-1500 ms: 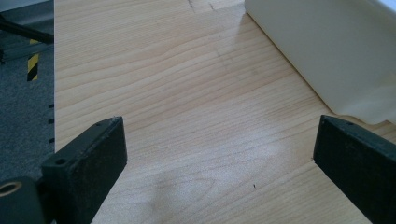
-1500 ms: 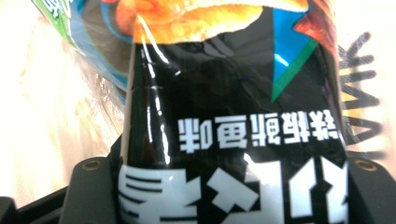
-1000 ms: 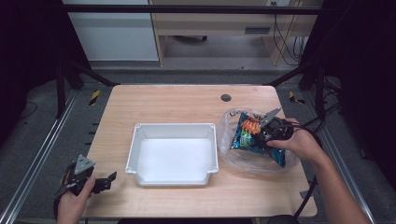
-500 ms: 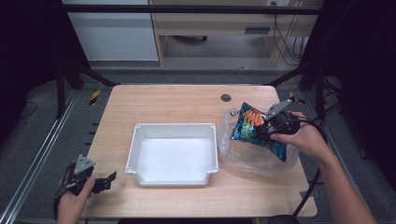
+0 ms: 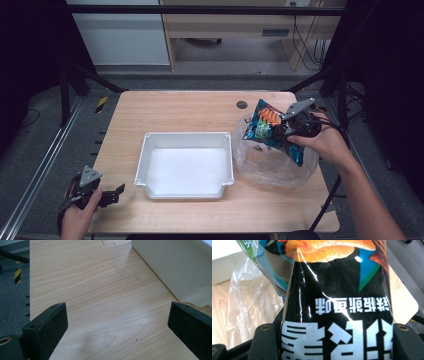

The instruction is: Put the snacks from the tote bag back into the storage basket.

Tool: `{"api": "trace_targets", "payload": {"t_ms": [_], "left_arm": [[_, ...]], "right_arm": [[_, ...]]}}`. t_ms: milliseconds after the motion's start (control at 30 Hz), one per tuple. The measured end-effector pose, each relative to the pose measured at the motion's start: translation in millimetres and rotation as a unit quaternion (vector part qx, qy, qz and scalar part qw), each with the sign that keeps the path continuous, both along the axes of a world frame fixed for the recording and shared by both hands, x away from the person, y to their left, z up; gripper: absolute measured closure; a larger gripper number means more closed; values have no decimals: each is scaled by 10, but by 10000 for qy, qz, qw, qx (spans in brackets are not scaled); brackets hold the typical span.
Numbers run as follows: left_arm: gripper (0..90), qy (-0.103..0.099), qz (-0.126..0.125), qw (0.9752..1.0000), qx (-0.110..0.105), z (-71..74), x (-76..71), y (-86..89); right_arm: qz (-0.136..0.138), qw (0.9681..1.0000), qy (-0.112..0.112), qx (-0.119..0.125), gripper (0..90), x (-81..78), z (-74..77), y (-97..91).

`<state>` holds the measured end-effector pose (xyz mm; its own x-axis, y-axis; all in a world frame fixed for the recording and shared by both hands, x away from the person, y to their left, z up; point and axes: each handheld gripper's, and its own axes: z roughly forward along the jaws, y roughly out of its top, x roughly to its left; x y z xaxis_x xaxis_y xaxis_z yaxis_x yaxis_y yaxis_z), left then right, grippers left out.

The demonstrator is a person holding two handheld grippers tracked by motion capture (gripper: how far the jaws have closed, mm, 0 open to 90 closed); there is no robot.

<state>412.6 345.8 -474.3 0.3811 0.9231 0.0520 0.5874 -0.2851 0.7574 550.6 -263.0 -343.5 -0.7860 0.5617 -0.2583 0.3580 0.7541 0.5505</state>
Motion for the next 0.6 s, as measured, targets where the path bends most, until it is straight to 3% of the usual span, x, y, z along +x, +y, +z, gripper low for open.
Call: {"api": "trace_targets", "payload": {"t_ms": [600], "left_arm": [[25,21,-9,10000,12,-4,2,-2]], "right_arm": [[220,9995,235,-59,381,24,-146,171]]}}
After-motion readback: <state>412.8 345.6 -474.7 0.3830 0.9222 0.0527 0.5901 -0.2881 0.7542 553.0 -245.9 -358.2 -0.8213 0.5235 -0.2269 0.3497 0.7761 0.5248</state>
